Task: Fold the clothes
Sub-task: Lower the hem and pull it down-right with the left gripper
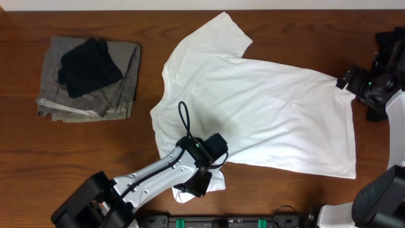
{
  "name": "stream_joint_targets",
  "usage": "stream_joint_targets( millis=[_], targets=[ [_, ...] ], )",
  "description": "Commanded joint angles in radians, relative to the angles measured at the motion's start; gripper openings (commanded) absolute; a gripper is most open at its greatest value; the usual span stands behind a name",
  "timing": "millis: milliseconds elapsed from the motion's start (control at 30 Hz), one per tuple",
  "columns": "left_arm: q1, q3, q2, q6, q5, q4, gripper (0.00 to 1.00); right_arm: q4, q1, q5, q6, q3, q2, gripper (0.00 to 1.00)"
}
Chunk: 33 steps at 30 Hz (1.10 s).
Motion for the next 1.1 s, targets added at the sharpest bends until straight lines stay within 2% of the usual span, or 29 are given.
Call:
stream_joint_targets(
  millis=[0,500,633,967,1067],
  targets=[
    [-0.002,-0.021,0.010,0.007,-0.030,-0.005,0.37,0.000,0.007,0.000,-0.007,0.013,0.000,0.99],
    [-0.002,-0.045,0.010,0.137,-0.030,-0.029,0.37,0.000,0.007,0.000,-0.007,0.013,0.000,0.99],
    [-0.002,-0.045,0.010,0.137,-0.030,-0.029,0.28,0.000,0.007,0.000,-0.007,0.013,0.000,0.99],
    [-0.002,-0.064,0.010,0.122,-0.030,-0.031,0.27,0.000,0.007,0.000,-0.007,0.013,0.000,0.99],
    [-0.002,-0.065,0.010,0.121,-0.031,-0.031,0.22,0.000,0.007,0.000,-0.007,0.013,0.000,0.99]
  ],
)
